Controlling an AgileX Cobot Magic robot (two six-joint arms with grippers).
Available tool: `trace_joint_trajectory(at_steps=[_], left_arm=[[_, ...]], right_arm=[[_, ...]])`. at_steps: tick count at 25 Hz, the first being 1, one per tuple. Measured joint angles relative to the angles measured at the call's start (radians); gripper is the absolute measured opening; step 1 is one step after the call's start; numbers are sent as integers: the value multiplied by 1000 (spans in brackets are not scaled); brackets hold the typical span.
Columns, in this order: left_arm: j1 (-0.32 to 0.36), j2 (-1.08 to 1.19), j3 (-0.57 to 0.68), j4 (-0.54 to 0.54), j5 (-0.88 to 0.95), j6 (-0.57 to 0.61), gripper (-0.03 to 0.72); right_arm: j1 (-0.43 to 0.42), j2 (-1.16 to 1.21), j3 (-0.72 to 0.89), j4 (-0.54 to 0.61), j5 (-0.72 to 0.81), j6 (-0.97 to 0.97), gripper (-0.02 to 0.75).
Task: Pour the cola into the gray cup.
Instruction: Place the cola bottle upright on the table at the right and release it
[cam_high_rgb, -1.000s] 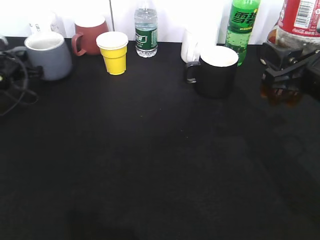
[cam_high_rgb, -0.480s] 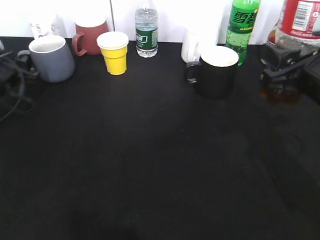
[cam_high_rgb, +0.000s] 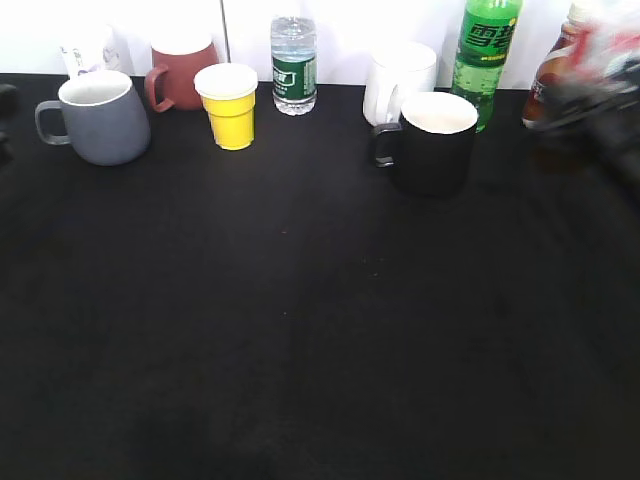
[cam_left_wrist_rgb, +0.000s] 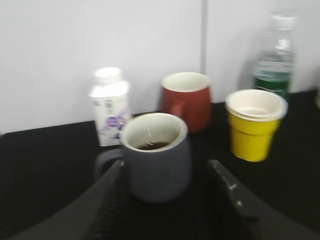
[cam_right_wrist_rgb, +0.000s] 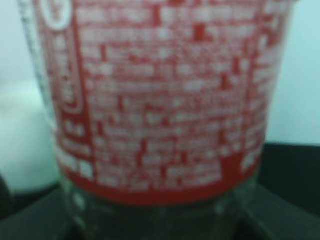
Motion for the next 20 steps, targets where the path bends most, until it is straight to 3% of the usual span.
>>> trace_joint_trajectory(at_steps=[2,5,6,9,13,15,17,19,20], left_arm=[[-79,-27,0,1,78,0,370],[-108,-33,0,3,95,0,370],[-108,-33,0,3,96,0,370],[-108,-33,0,3,99,0,370],[-108,-33,0,-4,105,0,373],[-108,-34,-31,-9,227,0,415],[-108,-45,-136,-18,487,-3,438],[-110,-55,-281,-78,869,-3,440],[-110,-55,-347,-108,1064,-3,440]], right_arm=[[0,103,-88,-44,-1,4,387],[0,168,-162,-52,-31,5,393],[0,176,-171,-52,-36,5,424],[0,177,-167,-49,-40,5,610],[0,71,-21,-44,-23,7,647],[0,-95,49,-71,246,49,645],[5,-301,41,-183,635,162,629],[55,-483,2,-310,1095,331,585],[98,-552,-20,-308,1307,347,576]])
